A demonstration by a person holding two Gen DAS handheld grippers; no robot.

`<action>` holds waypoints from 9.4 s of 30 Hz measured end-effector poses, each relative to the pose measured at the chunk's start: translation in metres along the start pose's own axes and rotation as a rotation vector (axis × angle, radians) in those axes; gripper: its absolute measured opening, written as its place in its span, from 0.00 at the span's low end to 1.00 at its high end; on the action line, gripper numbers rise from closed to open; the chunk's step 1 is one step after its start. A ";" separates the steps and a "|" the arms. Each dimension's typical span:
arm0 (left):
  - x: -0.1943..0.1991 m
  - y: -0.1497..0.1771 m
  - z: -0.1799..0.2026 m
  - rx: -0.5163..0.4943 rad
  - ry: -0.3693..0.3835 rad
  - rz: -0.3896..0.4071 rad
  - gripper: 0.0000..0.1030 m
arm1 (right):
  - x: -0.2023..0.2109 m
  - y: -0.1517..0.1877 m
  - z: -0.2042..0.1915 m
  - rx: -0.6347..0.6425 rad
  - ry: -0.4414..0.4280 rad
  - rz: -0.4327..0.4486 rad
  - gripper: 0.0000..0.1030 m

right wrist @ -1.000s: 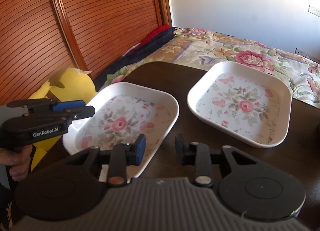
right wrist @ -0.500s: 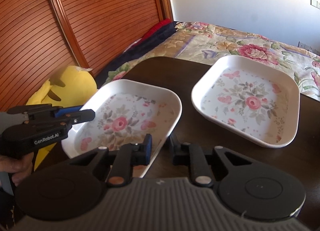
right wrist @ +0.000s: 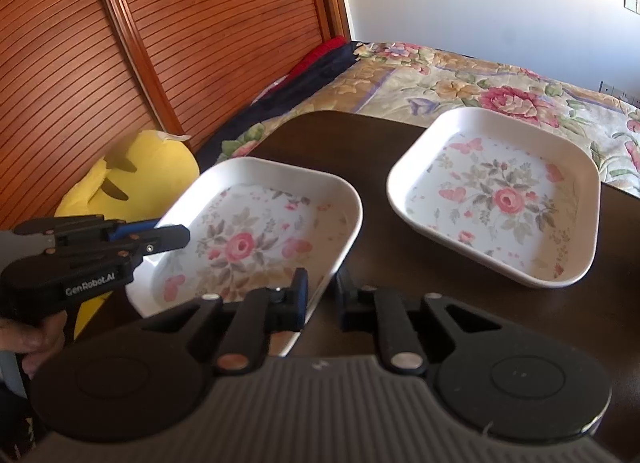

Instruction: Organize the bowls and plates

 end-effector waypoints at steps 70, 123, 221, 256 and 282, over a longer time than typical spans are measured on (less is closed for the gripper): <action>0.113 0.064 0.142 -0.122 0.064 0.012 0.16 | 0.144 0.105 0.036 -0.072 0.038 0.127 0.14; 0.098 0.078 0.153 -0.167 0.041 -0.015 0.24 | 0.164 0.120 0.034 -0.064 0.072 0.255 0.16; -0.102 -0.099 0.117 -0.146 0.153 -0.061 0.50 | 0.034 -0.064 0.136 -0.078 0.247 -0.019 0.30; -0.096 -0.079 0.100 -0.067 0.157 -0.145 0.08 | 0.020 -0.056 0.123 -0.105 0.135 -0.123 0.13; 0.028 -0.078 0.096 -0.062 0.133 -0.014 0.08 | 0.093 -0.050 0.058 -0.029 0.101 -0.020 0.13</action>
Point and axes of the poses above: each gripper's, at about its wrist camera, not at the fingertips, and x roughly against the way its jaws point, z to its right, y to its underside, the point moved 5 cm from there along -x, roughly the way its jaws point
